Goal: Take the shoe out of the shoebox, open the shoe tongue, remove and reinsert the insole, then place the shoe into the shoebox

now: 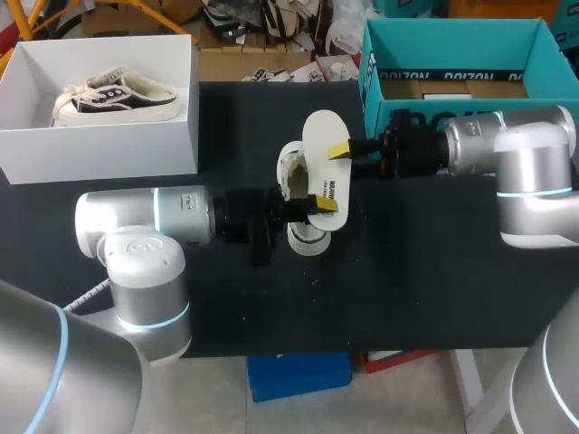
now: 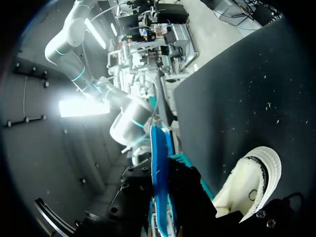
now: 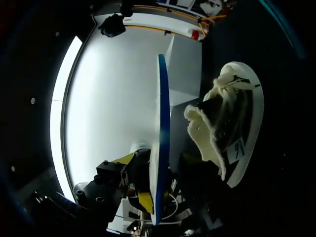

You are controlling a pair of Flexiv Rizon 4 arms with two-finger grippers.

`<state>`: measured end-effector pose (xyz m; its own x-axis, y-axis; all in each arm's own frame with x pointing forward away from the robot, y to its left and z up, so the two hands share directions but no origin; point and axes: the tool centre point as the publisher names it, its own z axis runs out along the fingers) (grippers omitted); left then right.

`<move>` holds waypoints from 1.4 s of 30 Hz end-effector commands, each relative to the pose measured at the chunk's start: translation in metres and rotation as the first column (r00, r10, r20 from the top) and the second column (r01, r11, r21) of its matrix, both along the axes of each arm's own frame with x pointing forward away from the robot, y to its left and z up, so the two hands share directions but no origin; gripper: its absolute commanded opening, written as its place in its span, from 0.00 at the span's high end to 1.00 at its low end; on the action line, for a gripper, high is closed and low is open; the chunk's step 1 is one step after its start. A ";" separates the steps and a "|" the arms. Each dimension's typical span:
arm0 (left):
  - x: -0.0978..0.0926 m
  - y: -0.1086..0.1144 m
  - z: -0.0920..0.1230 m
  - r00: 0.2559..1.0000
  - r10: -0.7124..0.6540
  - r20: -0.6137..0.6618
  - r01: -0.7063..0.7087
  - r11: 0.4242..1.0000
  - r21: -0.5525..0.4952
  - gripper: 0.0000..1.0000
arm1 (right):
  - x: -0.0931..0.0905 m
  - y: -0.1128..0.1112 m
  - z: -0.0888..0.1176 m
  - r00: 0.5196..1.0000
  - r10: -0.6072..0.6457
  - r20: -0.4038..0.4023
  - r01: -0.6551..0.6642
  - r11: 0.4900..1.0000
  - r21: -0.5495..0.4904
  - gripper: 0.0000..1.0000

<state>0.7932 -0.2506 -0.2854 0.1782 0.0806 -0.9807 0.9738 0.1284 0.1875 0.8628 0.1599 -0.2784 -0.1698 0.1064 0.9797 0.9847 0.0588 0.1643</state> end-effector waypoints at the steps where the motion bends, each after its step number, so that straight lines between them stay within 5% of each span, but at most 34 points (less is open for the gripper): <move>1: -0.002 -0.001 0.000 1.000 0.007 0.004 -0.007 1.000 0.001 1.00 | 0.004 0.005 -0.003 1.000 0.009 -0.004 -0.009 1.000 -0.001 0.50; 6: -0.002 -0.001 0.000 1.000 0.007 0.004 -0.007 1.000 0.001 1.00 | 0.003 0.006 -0.003 1.000 0.012 -0.006 -0.012 1.000 -0.001 0.57; 9: -0.002 -0.001 0.000 1.000 0.007 0.004 -0.007 1.000 0.001 1.00 | 0.002 0.006 -0.004 1.000 0.017 -0.011 -0.017 1.000 -0.023 1.00; 19: -0.002 -0.001 0.002 1.000 0.016 0.009 -0.016 0.999 0.035 1.00 | 0.002 0.006 -0.005 1.000 0.018 -0.013 -0.018 1.000 -0.023 1.00; 20: -0.003 0.000 0.007 1.000 0.009 0.015 -0.010 0.999 0.049 0.61 | 0.002 0.006 -0.005 1.000 0.018 -0.013 -0.018 1.000 -0.023 1.00; 21: -0.005 0.001 0.011 1.000 0.009 0.018 -0.010 0.997 0.075 0.00 | 0.002 0.006 -0.005 1.000 0.018 -0.013 -0.018 1.000 -0.023 1.00; 27: -0.019 0.023 0.034 1.000 0.025 0.015 -0.028 0.938 0.344 0.00 | 0.002 0.006 -0.005 1.000 0.018 -0.013 -0.018 1.000 -0.023 1.00; 34: -0.039 0.061 0.049 0.994 0.108 0.007 -0.085 0.731 0.677 0.00 | 0.002 0.006 -0.005 1.000 0.018 -0.013 -0.018 1.000 -0.023 1.00; 42: -0.041 0.070 0.074 0.987 0.151 0.061 -0.141 0.603 0.785 0.00 | 0.002 0.006 -0.005 1.000 0.018 -0.013 -0.018 1.000 -0.023 1.00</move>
